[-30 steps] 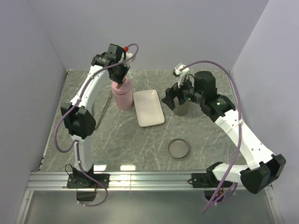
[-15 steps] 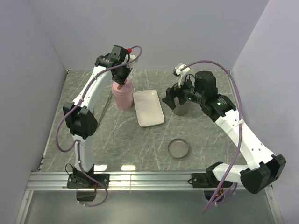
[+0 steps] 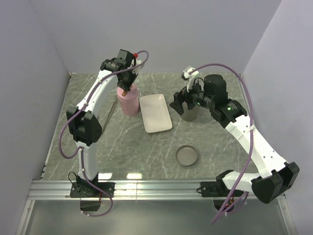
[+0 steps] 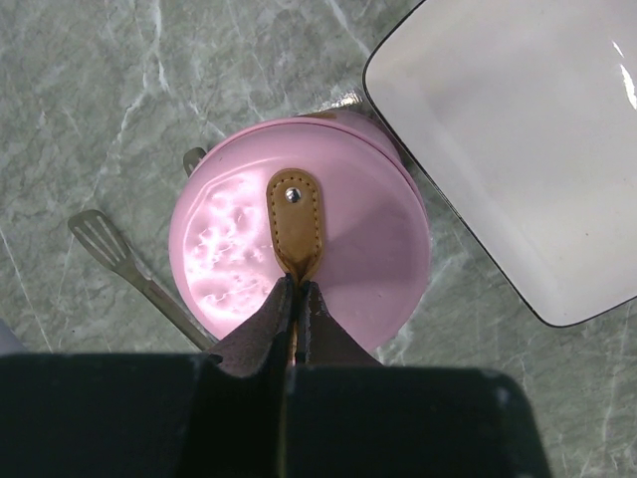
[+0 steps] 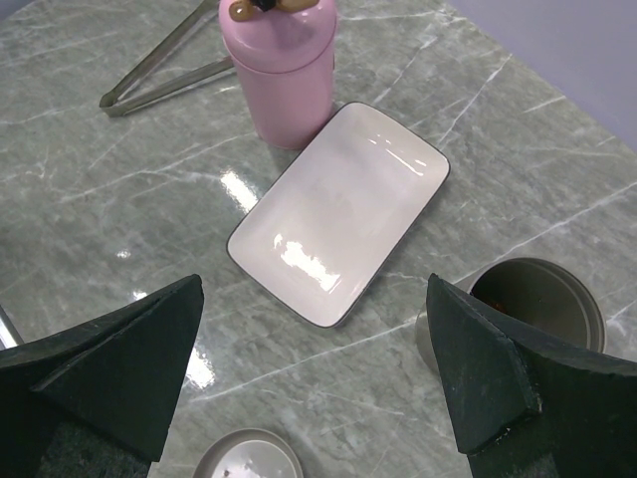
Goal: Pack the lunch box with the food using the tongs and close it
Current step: Close the box lid on the packing box.
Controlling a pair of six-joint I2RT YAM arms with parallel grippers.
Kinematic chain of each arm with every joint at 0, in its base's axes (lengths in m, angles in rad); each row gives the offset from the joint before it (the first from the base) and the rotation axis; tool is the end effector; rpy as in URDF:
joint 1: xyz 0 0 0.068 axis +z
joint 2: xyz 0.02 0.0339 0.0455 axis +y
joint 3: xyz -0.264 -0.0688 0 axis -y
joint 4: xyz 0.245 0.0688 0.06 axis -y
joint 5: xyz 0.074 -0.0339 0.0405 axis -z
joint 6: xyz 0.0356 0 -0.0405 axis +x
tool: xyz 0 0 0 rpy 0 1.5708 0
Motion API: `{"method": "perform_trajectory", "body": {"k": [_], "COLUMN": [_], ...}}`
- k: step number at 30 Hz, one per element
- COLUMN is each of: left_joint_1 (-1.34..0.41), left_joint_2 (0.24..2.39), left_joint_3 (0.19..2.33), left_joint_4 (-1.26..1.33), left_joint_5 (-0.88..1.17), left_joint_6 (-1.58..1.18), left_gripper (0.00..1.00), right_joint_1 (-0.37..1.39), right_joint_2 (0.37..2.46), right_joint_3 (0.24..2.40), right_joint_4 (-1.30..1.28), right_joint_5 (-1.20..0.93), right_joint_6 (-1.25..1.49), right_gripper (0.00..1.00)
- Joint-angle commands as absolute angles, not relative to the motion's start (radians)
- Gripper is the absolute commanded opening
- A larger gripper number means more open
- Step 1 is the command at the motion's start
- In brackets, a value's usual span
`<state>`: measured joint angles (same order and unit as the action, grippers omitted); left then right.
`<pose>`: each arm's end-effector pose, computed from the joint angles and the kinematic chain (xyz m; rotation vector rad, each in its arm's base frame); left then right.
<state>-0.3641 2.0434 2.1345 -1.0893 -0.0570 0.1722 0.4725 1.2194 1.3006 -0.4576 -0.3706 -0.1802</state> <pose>0.4101 -0.1541 0.3385 0.6592 2.4804 0.0004 0.2329 0.1335 0.4016 -0.8583 1.7626 0.5532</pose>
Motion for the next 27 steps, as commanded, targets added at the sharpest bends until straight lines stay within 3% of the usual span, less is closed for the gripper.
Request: {"method": "perform_trajectory", "body": {"k": [1,20,27], "left_joint_1": [-0.364,-0.301,-0.317], "left_joint_2": [2.020,2.092,2.065], "left_joint_3": [2.137,2.189,2.113], "left_joint_4": [-1.104,-1.154,-1.121], "left_joint_5": [-0.061,0.091,0.045], "left_joint_6": [0.189,0.178,0.190], "left_gripper": [0.01,0.01,0.09], "right_joint_1": [0.465,0.463,0.465], "right_joint_2": [1.189,1.175,1.181], "right_joint_3": [1.298,1.279,1.282], "right_joint_4": [-0.428,-0.430,-0.428], "right_joint_5": [-0.377,-0.393,-0.391], "right_joint_6": [-0.189,-0.189,-0.192], "right_gripper": [1.00,1.00,1.00]}}
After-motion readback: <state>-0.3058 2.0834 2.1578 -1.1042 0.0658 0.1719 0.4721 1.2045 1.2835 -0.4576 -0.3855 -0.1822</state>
